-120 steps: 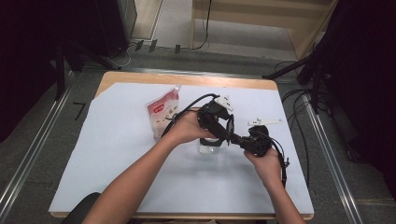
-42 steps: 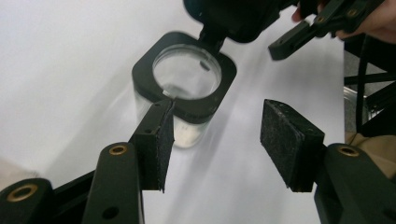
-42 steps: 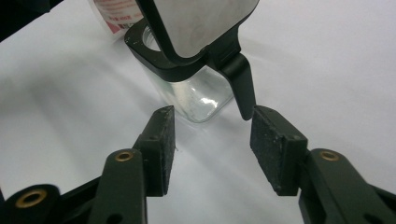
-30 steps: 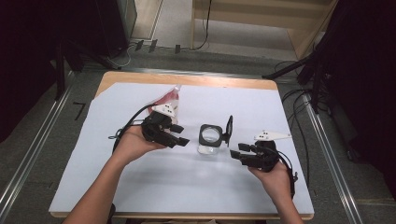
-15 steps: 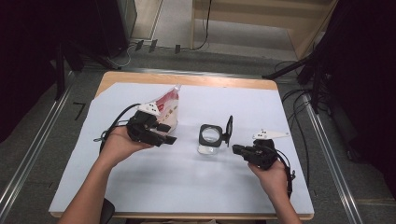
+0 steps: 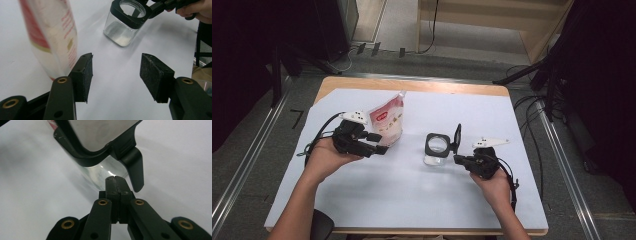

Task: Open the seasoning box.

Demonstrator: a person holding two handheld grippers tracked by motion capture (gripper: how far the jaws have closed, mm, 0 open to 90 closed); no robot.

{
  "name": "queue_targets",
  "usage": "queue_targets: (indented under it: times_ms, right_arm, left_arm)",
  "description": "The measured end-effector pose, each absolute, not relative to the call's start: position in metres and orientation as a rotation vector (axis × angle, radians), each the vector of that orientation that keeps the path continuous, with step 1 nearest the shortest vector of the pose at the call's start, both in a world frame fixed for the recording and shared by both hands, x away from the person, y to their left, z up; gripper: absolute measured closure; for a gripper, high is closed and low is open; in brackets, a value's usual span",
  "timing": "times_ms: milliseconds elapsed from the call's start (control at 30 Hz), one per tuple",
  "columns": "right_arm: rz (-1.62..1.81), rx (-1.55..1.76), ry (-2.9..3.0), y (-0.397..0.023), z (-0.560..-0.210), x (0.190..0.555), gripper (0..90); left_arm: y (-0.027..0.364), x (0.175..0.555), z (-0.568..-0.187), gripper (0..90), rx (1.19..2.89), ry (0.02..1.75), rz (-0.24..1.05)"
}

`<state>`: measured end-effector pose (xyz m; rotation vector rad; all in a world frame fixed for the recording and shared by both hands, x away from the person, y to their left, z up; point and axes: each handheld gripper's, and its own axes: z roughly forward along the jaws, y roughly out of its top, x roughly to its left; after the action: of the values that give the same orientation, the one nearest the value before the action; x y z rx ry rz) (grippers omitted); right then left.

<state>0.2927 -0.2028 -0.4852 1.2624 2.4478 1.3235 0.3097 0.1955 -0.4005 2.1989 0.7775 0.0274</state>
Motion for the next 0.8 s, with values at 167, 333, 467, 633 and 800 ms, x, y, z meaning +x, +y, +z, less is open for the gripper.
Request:
queue_targets:
  times_ms: [167,333,467,633,800]
  right_arm:
    - [1.310,1.268,2.453,-0.203,-0.488,0.299,90.0]
    - [1.289,1.266,2.451,-0.204,-0.488,0.302,90.0]
    - [1.290,1.287,2.434,-0.209,-0.487,0.306,90.0]
    - [1.294,1.312,2.413,-0.214,-0.489,0.314,90.0]
    - [1.288,1.320,2.401,-0.217,-0.490,0.321,90.0]
  left_arm:
    - [0.202,0.310,-0.400,44.9,2.184,0.795,0.033]
    - [0.211,0.308,-0.399,45.2,2.161,0.824,0.052]
    - [0.219,0.307,-0.397,45.1,2.149,0.855,0.072]
    - [0.225,0.308,-0.395,45.1,2.126,0.919,0.124]
    - [0.222,0.315,-0.399,45.7,2.095,0.961,0.159]
